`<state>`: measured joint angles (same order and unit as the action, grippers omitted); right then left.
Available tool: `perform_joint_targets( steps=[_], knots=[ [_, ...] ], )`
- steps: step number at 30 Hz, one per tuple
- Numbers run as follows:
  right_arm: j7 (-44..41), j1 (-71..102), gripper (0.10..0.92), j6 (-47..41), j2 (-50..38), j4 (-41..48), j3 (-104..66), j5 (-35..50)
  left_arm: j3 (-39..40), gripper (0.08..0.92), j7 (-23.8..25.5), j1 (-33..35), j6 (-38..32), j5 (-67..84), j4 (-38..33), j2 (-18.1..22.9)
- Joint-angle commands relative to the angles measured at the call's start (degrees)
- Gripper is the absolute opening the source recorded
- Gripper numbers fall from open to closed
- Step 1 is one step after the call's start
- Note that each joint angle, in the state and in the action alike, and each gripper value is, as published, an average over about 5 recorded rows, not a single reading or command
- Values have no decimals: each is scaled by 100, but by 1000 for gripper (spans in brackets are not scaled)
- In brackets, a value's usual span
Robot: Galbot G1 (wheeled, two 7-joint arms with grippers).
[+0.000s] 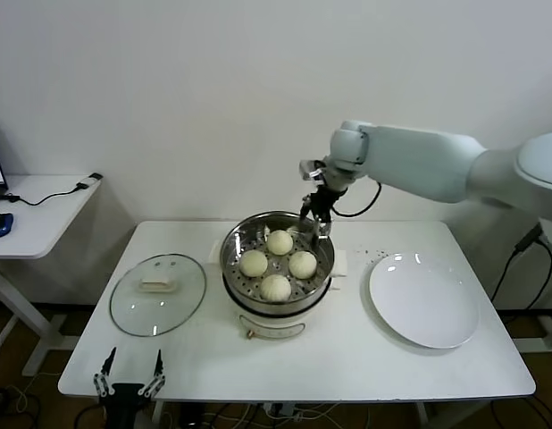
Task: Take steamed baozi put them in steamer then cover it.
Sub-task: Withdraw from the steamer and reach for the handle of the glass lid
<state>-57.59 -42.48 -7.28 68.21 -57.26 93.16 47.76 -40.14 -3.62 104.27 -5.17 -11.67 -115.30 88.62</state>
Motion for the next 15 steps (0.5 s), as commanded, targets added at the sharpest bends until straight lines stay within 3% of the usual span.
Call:
perform_joint_targets(
  steps=[1, 8, 15],
  knots=[
    [1973, 171, 823, 1458, -1869, -911, -703, 745, -40, 823, 2, 0, 4, -44, -38, 16],
    [3281, 2441, 823, 1575, -3215, -1670, -3074, 574, -67, 823, 85, 36, 10, -365, -164, 55],
    [3988, 5118, 823, 1736, -3549, -2012, -6124, 374, -96, 823, 140, 133, -17, -485, -430, 139]
  ],
)
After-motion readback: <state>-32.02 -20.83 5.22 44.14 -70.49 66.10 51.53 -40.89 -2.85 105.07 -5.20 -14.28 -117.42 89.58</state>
